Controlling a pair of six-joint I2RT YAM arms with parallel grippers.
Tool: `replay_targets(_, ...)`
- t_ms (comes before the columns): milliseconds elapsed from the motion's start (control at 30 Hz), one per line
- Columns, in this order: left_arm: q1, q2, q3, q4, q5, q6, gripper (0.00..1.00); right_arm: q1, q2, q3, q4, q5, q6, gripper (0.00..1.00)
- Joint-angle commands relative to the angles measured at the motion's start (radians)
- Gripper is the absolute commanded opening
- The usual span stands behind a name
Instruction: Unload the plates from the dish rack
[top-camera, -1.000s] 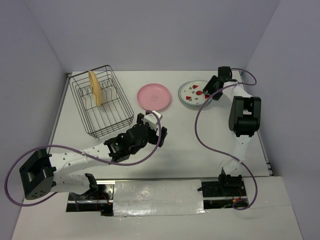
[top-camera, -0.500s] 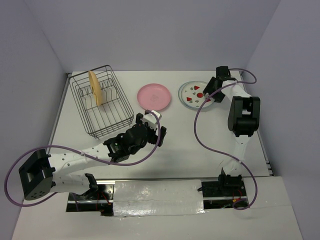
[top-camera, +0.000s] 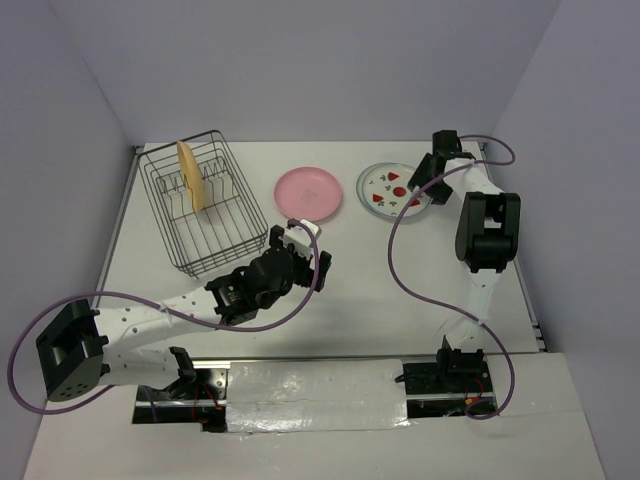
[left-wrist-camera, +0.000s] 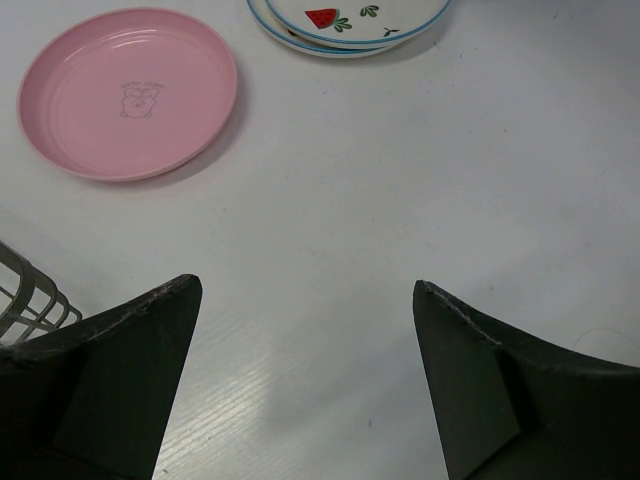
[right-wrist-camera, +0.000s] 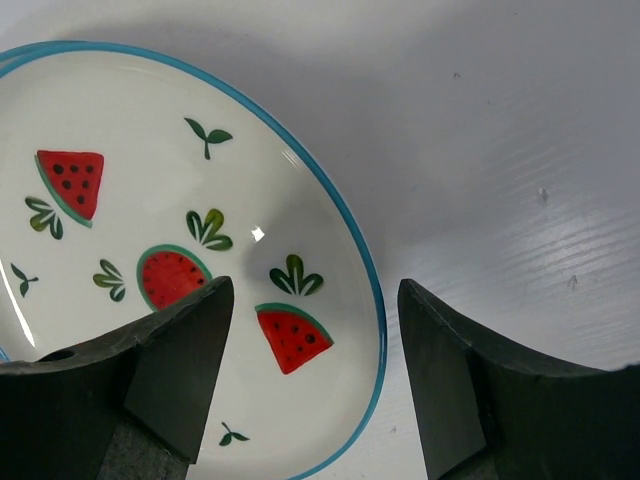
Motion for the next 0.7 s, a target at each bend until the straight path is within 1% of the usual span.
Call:
replay_targets(0,0.001,-0.021,0.021,0.039,-0.017,0.012,0.99,0.016,0.016,0.049,-0.013,0.022,-0.008,0.74)
replay_targets(233,0.001,-0.001,0.029,0.029,-0.028,0.013,0.99,0.036,0.046,0.084,-0.019,0.039,0.007,0.74)
replay_targets(300,-0.001,0.001,0.029,0.031,-0.029,0.015,0.99,0.073,0.054,0.098,-0.021,0.046,0.01,0.74)
replay_targets(533,-0.002,0.009,0.035,0.023,-0.035,0.021,0.99,0.081,0.077,0.15,-0.048,0.062,0.009,0.74)
replay_targets(667,-0.004,0.002,0.027,0.032,-0.038,0.024,0.99,0.079,0.074,0.141,-0.056,0.092,0.009,0.75)
